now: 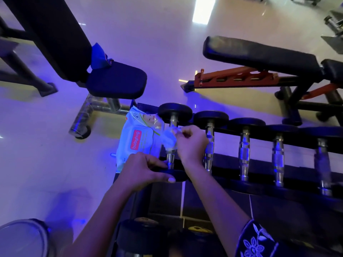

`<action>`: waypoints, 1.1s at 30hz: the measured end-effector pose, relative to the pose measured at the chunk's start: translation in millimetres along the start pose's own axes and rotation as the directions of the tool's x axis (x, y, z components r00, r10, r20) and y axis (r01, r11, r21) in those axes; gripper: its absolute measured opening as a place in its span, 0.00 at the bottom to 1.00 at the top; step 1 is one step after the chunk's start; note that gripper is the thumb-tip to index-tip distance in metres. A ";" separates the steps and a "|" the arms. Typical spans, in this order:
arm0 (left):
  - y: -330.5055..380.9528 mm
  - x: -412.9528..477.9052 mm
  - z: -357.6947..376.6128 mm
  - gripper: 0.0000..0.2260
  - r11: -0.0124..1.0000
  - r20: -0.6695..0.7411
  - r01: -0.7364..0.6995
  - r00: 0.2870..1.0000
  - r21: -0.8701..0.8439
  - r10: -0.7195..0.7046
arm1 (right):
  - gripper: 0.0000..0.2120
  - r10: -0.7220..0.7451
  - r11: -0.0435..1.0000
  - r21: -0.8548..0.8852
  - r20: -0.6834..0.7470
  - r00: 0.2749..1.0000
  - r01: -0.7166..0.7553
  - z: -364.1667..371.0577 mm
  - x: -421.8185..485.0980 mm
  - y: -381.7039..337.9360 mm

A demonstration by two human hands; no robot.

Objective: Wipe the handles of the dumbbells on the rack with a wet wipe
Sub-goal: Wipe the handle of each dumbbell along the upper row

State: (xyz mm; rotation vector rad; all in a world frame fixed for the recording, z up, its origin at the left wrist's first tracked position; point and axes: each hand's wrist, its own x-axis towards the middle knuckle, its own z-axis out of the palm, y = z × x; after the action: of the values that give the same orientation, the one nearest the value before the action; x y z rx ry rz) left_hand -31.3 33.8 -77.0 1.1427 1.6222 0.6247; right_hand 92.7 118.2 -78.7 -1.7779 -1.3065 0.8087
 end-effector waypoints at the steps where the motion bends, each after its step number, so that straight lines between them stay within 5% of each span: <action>1: 0.6 0.3 -0.6 0.19 1.000 0.008 0.001 1.000 -0.002 -0.001 | 0.03 -0.039 0.999 -0.036 0.035 0.999 0.040 0.5 -12.3 3.4; 6: 6.4 2.4 -2.5 0.16 1.000 0.016 -0.007 1.000 0.005 0.007 | 0.07 -0.145 0.989 -0.021 -0.008 0.989 0.145 6.4 -14.6 7.5; 11: 3.5 1.8 -1.0 0.20 1.000 0.000 0.015 1.000 -0.009 -0.015 | 0.01 0.039 0.995 0.096 -0.078 0.996 -0.031 16.3 21.7 -6.6; 16: 6.4 1.1 -2.5 0.17 1.000 0.006 0.009 1.000 0.002 -0.009 | 0.06 0.018 1.000 0.017 0.017 1.000 -0.018 4.5 -11.4 9.8; 20: 3.8 3.8 -1.0 0.19 1.000 0.000 0.018 1.000 -0.007 -0.018 | 0.10 0.222 0.959 0.178 0.009 0.975 -0.220 20.9 31.9 -3.3; 25: 4.3 3.1 -3.7 0.17 0.999 0.029 0.023 0.999 -0.033 -0.022 | 0.05 0.437 0.852 0.140 0.343 0.832 -0.505 4.2 8.3 25.3; 31: 4.6 3.6 -3.1 0.15 0.999 0.038 0.010 0.999 -0.045 -0.008 | 0.14 0.418 0.644 0.397 0.533 0.736 -0.654 7.7 34.4 -10.4; 33: 1.8 3.1 -2.4 0.15 0.998 0.034 -0.004 0.999 -0.056 0.006 | 0.14 0.385 0.659 0.375 0.576 0.721 -0.652 9.7 27.4 -4.5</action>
State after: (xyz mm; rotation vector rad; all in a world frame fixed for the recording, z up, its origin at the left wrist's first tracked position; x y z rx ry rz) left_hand -32.9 37.6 -76.0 1.1112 1.5642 0.6467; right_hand 89.8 147.4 -80.9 -1.5202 -0.6362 1.8366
